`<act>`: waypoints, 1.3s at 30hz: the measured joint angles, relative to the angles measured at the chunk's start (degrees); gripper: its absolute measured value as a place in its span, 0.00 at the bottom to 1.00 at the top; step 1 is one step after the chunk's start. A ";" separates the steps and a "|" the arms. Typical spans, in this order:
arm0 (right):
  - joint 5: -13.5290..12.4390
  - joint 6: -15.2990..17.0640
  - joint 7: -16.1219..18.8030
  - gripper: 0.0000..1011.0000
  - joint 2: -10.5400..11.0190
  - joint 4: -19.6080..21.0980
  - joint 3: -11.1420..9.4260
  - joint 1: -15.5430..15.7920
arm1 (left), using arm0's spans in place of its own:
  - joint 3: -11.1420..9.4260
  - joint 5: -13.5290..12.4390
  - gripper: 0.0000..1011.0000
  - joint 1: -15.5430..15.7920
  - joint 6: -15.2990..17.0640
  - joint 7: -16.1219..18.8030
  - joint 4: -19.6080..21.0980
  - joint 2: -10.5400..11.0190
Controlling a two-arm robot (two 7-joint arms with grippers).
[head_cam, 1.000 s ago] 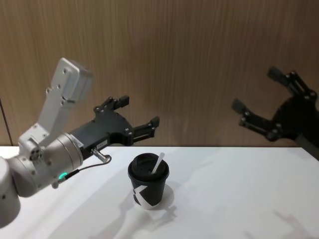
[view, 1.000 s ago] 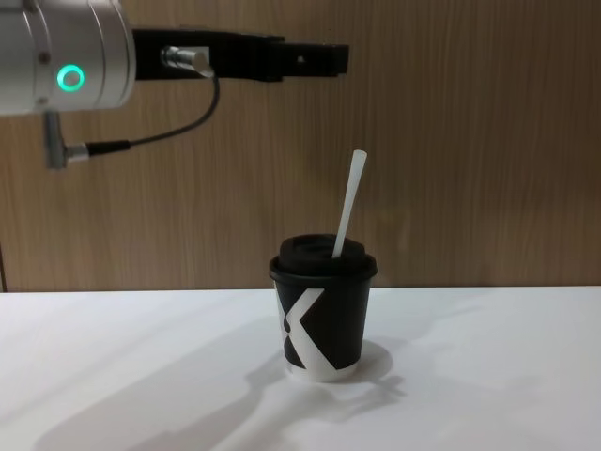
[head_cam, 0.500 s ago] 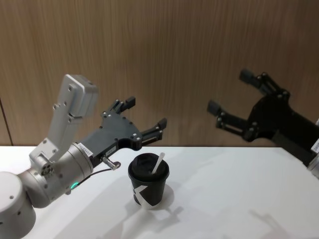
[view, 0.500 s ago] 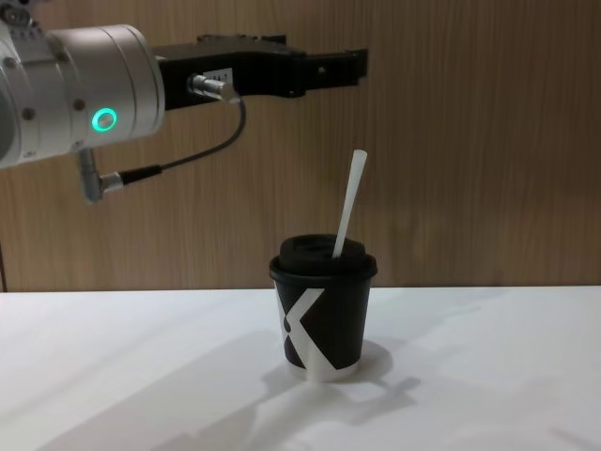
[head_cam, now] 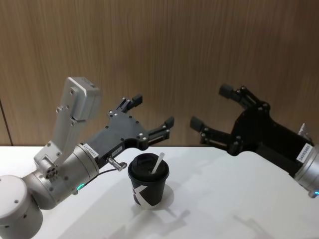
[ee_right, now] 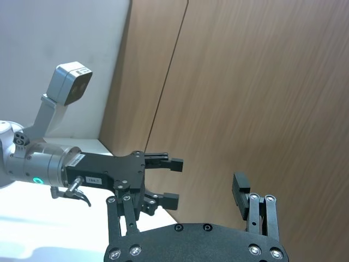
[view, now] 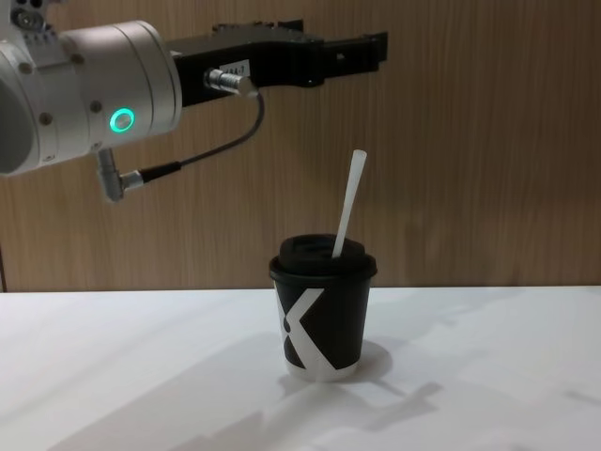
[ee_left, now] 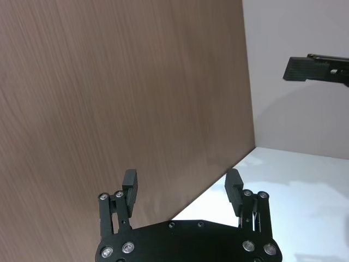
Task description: Pick up the straw with one hand, pass it to the other hand, and insert it into the cup.
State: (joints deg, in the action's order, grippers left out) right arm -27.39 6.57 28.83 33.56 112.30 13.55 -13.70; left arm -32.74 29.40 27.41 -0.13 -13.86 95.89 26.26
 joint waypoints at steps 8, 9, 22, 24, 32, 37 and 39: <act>-0.29 0.15 -0.19 0.99 -0.51 -0.32 0.92 -0.57 | 0.14 -0.02 0.99 -0.17 -0.47 -0.36 0.15 -0.30; -0.31 0.16 -0.21 0.99 -0.55 -0.35 0.98 -0.61 | 0.16 -0.02 0.99 -0.19 -0.54 -0.41 0.17 -0.33; -0.53 0.26 -0.42 0.99 -0.93 -0.62 1.69 -1.02 | 0.26 -0.02 0.99 -0.28 -0.83 -0.65 0.25 -0.53; -0.54 0.27 -0.42 0.99 -0.95 -0.63 1.73 -1.05 | 0.27 -0.01 0.99 -0.29 -0.86 -0.67 0.26 -0.53; -0.59 0.30 -0.49 0.99 -1.03 -0.68 1.87 -1.13 | 0.30 -0.01 0.99 -0.33 -0.94 -0.73 0.30 -0.58; -0.62 0.31 -0.53 0.99 -1.06 -0.70 1.92 -1.16 | 0.30 -0.01 0.99 -0.34 -0.96 -0.75 0.30 -0.60; -0.63 0.31 -0.53 0.99 -1.07 -0.72 1.94 -1.17 | 0.30 -0.01 0.99 -0.34 -0.97 -0.76 0.30 -0.61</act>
